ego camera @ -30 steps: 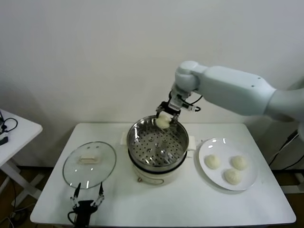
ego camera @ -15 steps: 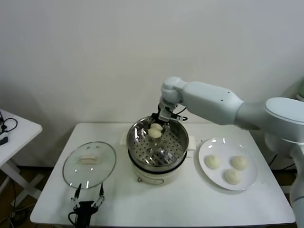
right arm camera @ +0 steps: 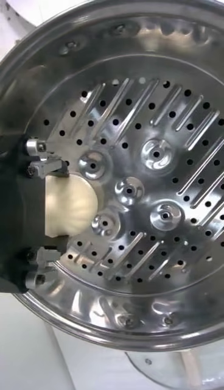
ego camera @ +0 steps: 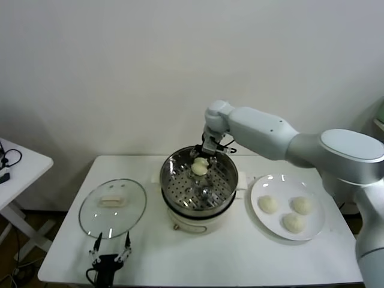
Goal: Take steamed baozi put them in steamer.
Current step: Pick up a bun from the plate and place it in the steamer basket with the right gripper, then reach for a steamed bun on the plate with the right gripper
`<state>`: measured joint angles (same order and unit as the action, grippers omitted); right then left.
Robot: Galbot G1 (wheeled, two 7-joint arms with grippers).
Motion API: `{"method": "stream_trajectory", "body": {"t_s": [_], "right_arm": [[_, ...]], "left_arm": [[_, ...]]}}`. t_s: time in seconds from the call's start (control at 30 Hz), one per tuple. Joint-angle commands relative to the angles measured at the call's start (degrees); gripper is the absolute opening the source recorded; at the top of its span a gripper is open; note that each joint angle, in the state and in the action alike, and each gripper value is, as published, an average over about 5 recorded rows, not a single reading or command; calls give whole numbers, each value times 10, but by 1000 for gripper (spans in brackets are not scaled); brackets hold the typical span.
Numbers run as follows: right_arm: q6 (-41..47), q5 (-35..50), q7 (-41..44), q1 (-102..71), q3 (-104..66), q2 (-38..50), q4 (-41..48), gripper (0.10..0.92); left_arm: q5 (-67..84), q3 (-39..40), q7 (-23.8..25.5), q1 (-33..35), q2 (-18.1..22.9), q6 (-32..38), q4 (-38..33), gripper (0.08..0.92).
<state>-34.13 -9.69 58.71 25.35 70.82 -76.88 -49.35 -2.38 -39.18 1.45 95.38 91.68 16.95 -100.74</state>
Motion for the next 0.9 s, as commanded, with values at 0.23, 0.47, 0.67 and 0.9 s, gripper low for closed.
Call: {"method": "stream_trajectory", "body": {"t_s": [0.23, 0.47, 0.67, 0.9], "right_arm": [[74, 251, 80, 160, 115, 89, -103, 819], [215, 386, 107, 269, 243, 221, -190, 823], [375, 399, 27, 253, 307, 352, -271, 823], [506, 389, -44, 130, 231, 437, -337, 823]], "left_arm": [[2, 0, 0, 2, -1, -1, -3, 823], [1, 3, 0, 6, -3, -2, -10, 823], [1, 3, -1, 7, -2, -1, -13, 823], [-2, 2, -3, 7, -1, 1, -10, 823]]}}
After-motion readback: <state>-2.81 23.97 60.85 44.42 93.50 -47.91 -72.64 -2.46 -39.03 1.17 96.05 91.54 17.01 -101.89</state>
